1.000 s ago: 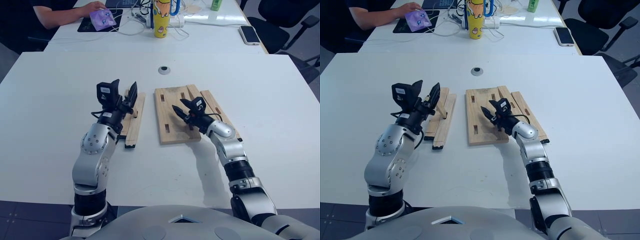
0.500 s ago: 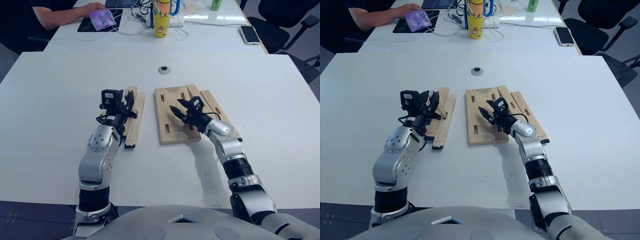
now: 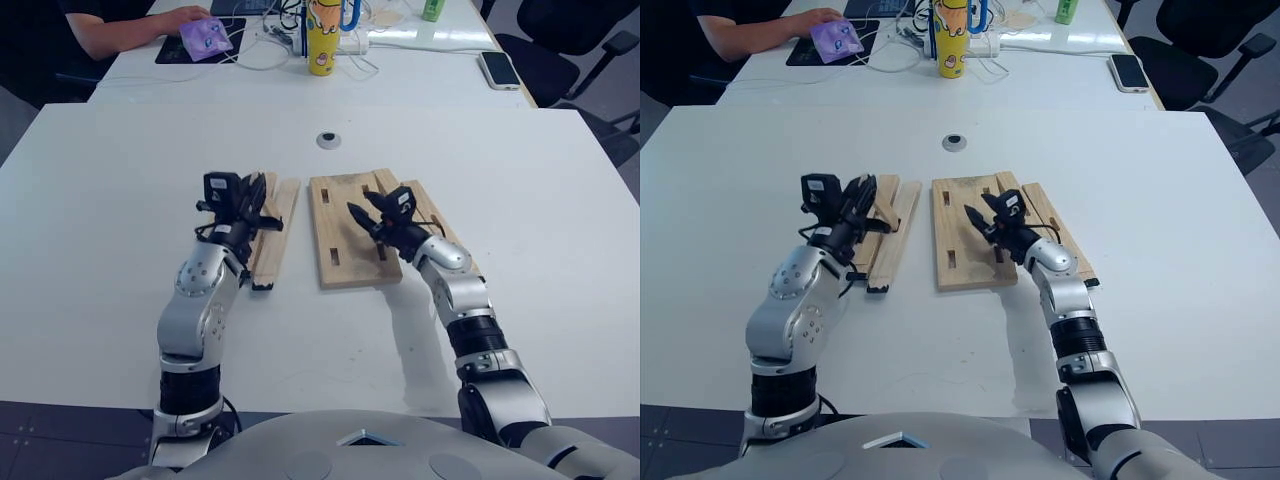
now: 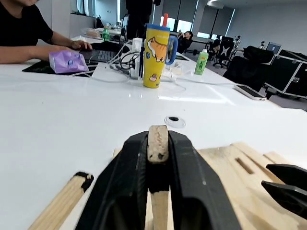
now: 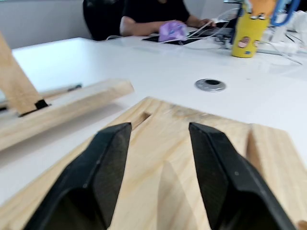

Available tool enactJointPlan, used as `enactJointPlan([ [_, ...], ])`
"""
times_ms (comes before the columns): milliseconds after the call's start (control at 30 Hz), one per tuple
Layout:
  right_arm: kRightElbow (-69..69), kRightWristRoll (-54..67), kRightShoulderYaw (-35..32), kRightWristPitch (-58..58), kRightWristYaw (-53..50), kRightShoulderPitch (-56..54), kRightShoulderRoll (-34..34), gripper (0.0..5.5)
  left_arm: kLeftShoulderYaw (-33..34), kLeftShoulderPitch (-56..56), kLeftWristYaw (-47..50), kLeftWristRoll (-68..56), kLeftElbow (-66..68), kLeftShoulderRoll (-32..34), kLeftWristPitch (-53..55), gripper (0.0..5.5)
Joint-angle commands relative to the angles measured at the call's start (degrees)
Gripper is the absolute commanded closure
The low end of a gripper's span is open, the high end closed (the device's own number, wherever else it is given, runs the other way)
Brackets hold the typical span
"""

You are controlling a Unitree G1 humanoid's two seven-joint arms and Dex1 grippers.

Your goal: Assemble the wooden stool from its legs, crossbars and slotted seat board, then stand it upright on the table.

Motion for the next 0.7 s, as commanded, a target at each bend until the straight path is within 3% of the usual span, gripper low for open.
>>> enactJointPlan([
  [33,-1.74,6.01,-5.18,3.06,0.43,-2.26,0.04,3.09,4.98,-7.43,-2.07,-5.14,-2.59,2.9,2.54,5.07],
  [300,-4.16,35.22,-16.59,33.49,17.06,-8.7,-7.55,1.83,15.65,-19.94,-12.33,-26.25,7.13,8.94,11.14,5.07],
  [500,0.27,42.75,-19.05,45.8,22.25,-14.2,-10.87,0.91,18.8,-25.3,-18.34,-40.31,14.84,11.12,18.76,5.07],
  [700,0.3,42.79,-18.32,47.88,22.9,-14.2,-9.89,0.1,19.29,-25.26,-19.56,-48.64,17.18,10.78,22.63,5.07],
])
